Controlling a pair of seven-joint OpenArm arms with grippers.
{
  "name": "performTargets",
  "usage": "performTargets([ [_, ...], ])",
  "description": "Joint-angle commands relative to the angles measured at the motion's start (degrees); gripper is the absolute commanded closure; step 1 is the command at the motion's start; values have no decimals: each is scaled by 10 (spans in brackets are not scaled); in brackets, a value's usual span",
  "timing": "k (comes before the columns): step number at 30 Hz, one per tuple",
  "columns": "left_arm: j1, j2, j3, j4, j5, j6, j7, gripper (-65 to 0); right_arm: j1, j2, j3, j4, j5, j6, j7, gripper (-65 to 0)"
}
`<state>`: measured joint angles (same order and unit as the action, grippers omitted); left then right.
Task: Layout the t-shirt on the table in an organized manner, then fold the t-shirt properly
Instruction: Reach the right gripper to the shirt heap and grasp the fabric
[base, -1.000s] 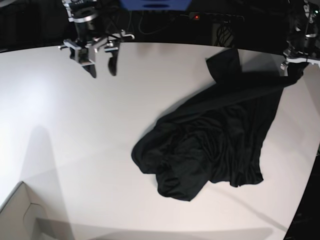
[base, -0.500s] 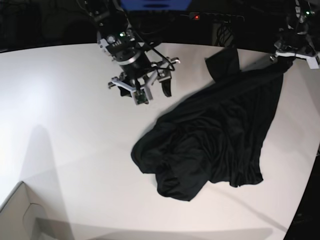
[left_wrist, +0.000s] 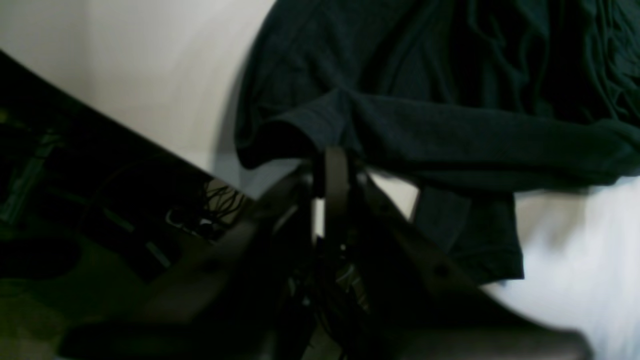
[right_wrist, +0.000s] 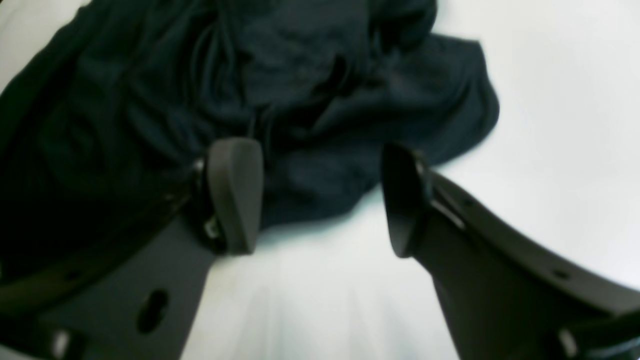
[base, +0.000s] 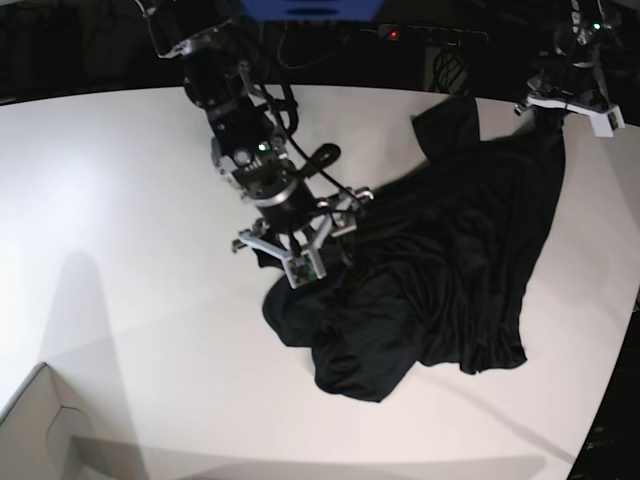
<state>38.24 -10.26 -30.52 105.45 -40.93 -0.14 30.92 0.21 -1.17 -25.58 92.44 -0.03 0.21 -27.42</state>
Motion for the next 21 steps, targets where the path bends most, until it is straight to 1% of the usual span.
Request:
performTargets([
  [1,5,-4,-3,8,-3,-2,-11,-5,14,-6,-1,0,3,1,14,-360],
  [4,5,-4,-3,8,-3,-2,-11,-5,44,-20,-17,-31,3,1,14,-343],
  [7,5,-4,-3,8,-3,-2,-11,-5,63,-29,-30,-61,3,1,14,-343],
  [11,4,-4,-3,9,-3,-2,-11,-5,86,-49,-31,-113,3,1,14,-344],
  [15,3,-4,-3,9,-3,-2,-11,-5,102,-52,-34,-150,3,1,14,-343],
  [21,2,-4,-3,9,-3,-2,-11,-5,107,-53,-34,-157,3,1,14,-340],
])
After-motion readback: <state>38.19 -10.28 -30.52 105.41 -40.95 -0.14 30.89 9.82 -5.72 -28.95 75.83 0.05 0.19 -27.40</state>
